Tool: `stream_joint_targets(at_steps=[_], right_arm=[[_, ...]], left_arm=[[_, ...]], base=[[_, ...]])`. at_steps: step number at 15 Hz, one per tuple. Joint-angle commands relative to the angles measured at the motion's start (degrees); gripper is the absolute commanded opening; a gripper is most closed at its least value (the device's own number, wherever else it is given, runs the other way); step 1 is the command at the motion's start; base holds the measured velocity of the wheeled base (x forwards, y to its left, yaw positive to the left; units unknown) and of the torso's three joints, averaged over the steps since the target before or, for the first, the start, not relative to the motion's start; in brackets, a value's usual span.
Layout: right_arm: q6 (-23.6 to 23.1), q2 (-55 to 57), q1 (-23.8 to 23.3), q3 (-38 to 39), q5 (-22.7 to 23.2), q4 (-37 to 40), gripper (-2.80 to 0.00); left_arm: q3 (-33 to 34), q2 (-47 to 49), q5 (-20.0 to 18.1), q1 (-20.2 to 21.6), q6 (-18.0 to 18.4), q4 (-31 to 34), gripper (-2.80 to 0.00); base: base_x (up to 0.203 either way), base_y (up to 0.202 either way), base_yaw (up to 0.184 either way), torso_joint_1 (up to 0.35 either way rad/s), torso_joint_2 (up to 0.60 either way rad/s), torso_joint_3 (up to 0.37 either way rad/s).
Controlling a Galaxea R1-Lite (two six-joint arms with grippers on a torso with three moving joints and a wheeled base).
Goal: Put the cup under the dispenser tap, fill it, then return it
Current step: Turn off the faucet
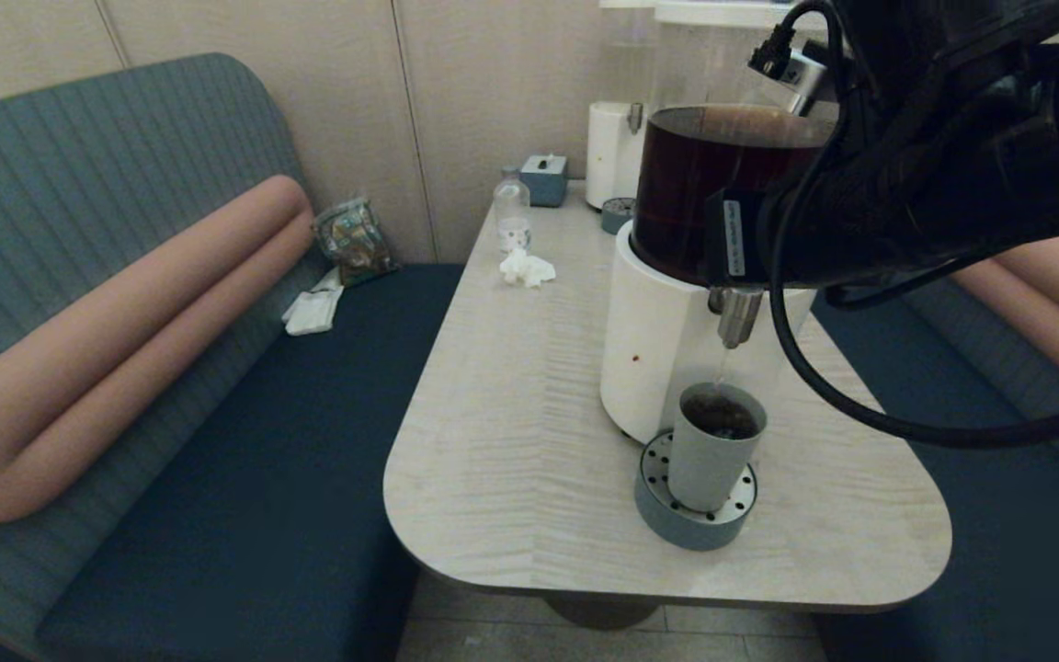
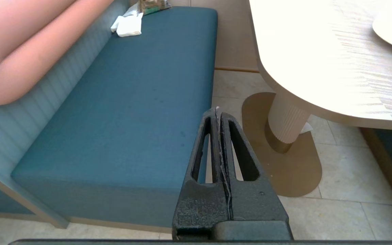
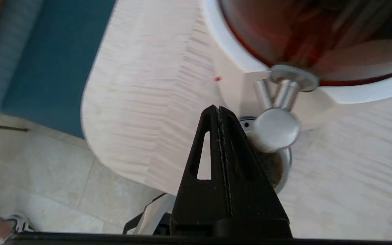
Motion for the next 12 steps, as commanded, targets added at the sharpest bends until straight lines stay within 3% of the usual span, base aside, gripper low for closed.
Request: stream_joint_targets(at_steps=[1,12], right_arm=[[0.28,1.1,-0.94,-0.01,-0.16,0.23,-2.8],[-0.94,3.48,-2.59,-0.01,-0.9,-2.23,-2.8]], left_arm=[[0.0,0.07,0.05,0.0,-0.04,-0.04,-2.8],[0.0,0.07,0.05,0.0,-0.04,-0.04,-2.8]], base=[[0.0,0.0,0.0,0.0,0.0,0.0],[0.0,0.0,0.0,0.0,0.0,0.0]])
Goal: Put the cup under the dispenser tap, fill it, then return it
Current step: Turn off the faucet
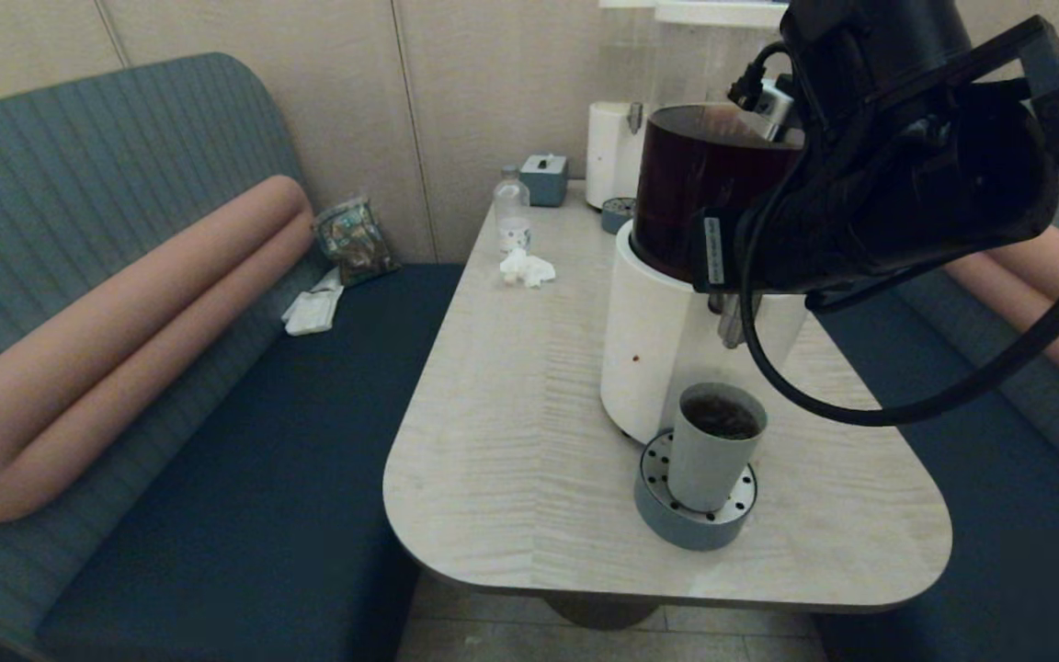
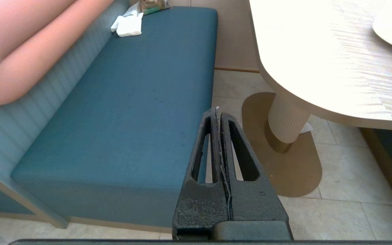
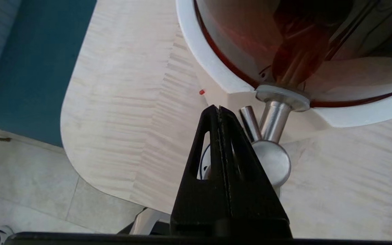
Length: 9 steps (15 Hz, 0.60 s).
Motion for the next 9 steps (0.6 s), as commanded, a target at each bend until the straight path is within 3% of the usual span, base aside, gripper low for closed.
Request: stream_joint_targets(at_steps=[1,9], right_arm=[[0.09,0.47,-0.38,-0.01,-0.14,0.22,-2.8],[-1.58,1.08,-1.42,-0.1,-1.98,-1.45,-2.8]], left_arm=[[-0.04,0.07,0.02,0.0,-0.05,-0.02,-2.8],[-0.04,0.07,0.02,0.0,-0.05,-0.02,-2.8]], base=[[0.0,0.0,0.0,0.0,0.0,0.0],[0.0,0.0,0.0,0.0,0.0,0.0]])
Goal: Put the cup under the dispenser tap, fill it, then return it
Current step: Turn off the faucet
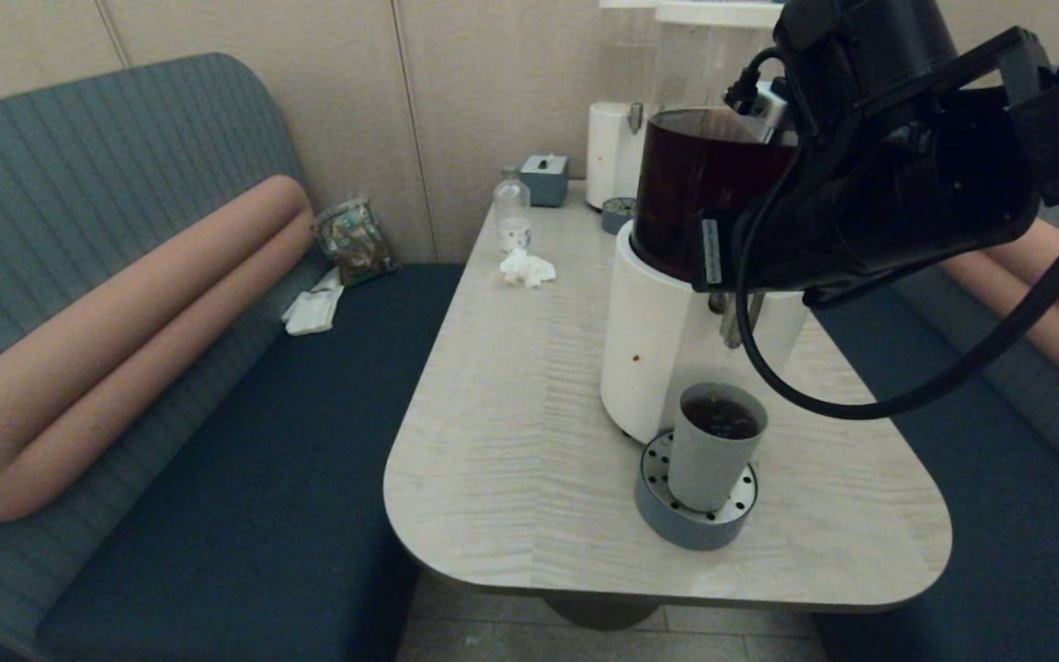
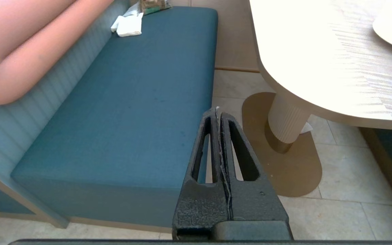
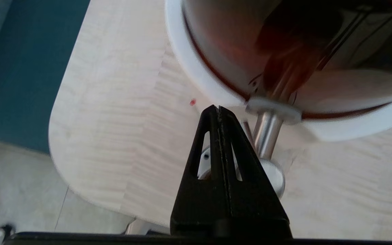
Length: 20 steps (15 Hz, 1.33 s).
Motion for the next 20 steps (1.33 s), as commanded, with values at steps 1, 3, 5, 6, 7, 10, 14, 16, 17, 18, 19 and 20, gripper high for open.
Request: stream_joint_targets(at_steps=[1,3,5,6,7,10,14,16,17,18,19,20], right_arm=[[-0.12,0.47,-0.05,0.01,-0.74,-0.29,-2.8],[-0.24,0.56,-0.05,0.01,-1.9,-0.29,-2.8],[-0.71,0.48,-0.14,0.01,-2.26,-0.29,-2.8],[-0.78,0.56,-0.23,0.01,-2.35,-0.29,-2.8],[-0.78,0.56,-0.23,0.01,-2.68,-0.29,-2.8],[-0.78,0.65,-0.23,0.01,-4.01,-0.29,-2.8],[-0.78,0.56,-0.31,0.01,-4.22,-0.38,-2.8],[-0.69,0.65,-0.76,0.01,-5.17,-0.38,-2.8],[-0.6,0.79,-0.84,0.01,-5.64,-0.45,-2.8],[-0.51,0.74,-0.85,0.01,-5.96,-0.46,-2.8],[-0.51,0.73,-0.93,0.01,-6.22,-0.46,-2.8],[-0.51,0.73,-0.93,0.01,-6.3,-0.46,-2.8]], left_arm=[[0.01,0.07,0.02,0.0,-0.04,-0.02,-2.8],[0.05,0.07,0.02,0.0,-0.04,-0.02,-2.8],[0.0,0.07,0.02,0.0,-0.04,-0.02,-2.8],[-0.02,0.07,0.02,0.0,-0.04,-0.02,-2.8],[-0.02,0.07,0.02,0.0,-0.04,-0.02,-2.8],[-0.02,0.07,0.02,0.0,-0.04,-0.02,-2.8],[-0.02,0.07,0.02,0.0,-0.04,-0.02,-2.8],[0.07,0.07,0.02,0.0,-0.04,-0.02,-2.8],[-0.02,0.07,0.02,0.0,-0.04,-0.02,-2.8],[0.07,0.07,0.02,0.0,-0.04,-0.02,-2.8],[0.06,0.07,0.02,0.0,-0.04,-0.02,-2.8],[0.07,0.07,0.02,0.0,-0.04,-0.02,-2.8]], base=[[0.0,0.0,0.0,0.0,0.0,0.0],[0.0,0.0,0.0,0.0,0.0,0.0],[0.0,0.0,0.0,0.0,0.0,0.0],[0.0,0.0,0.0,0.0,0.0,0.0],[0.0,0.0,0.0,0.0,0.0,0.0],[0.0,0.0,0.0,0.0,0.0,0.0],[0.0,0.0,0.0,0.0,0.0,0.0],[0.0,0.0,0.0,0.0,0.0,0.0],[0.0,0.0,0.0,0.0,0.0,0.0],[0.0,0.0,0.0,0.0,0.0,0.0],[0.0,0.0,0.0,0.0,0.0,0.0],[0.0,0.0,0.0,0.0,0.0,0.0]])
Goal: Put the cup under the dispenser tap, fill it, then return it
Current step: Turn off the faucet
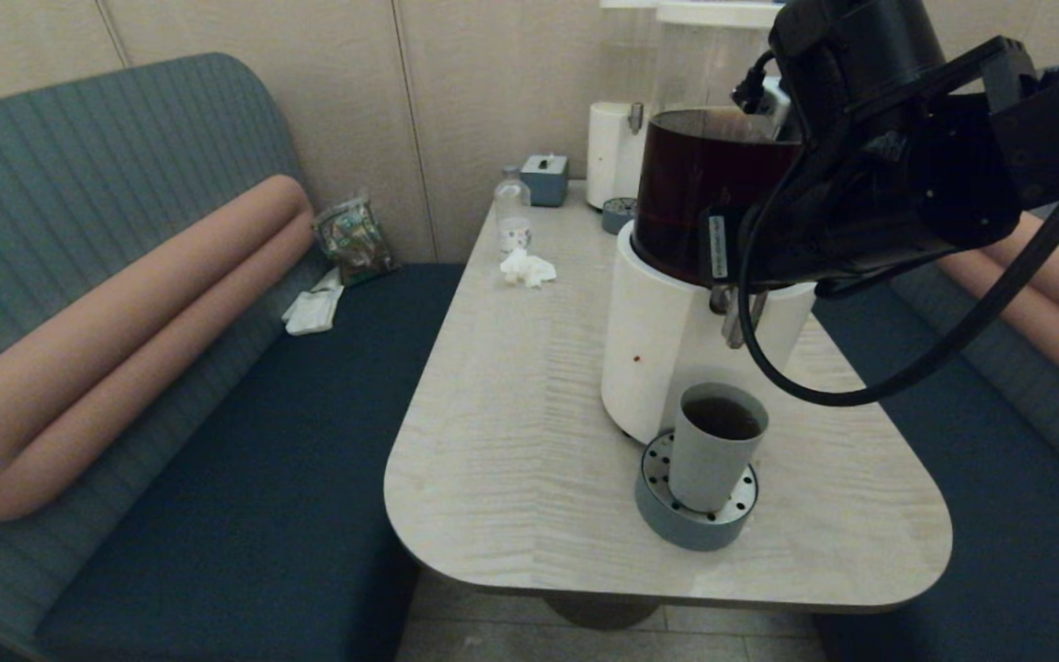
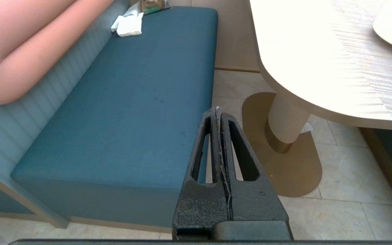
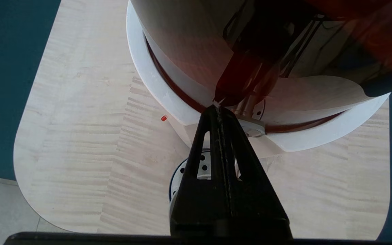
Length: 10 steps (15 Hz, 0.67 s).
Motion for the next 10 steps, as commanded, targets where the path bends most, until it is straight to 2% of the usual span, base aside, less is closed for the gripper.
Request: stream_joint_targets(at_steps=[1,10], right_arm=[[0.12,-0.03,-0.04,0.01,-0.18,0.27,-2.8],[0.02,-0.46,0.23,0.01,0.77,-0.29,-2.8]], left_arm=[[-0.04,0.07,0.05,0.0,-0.05,-0.02,-2.8],[-0.04,0.07,0.05,0.0,-0.05,-0.02,-2.8]], base=[[0.0,0.0,0.0,0.0,0.0,0.0],[0.0,0.0,0.0,0.0,0.0,0.0]])
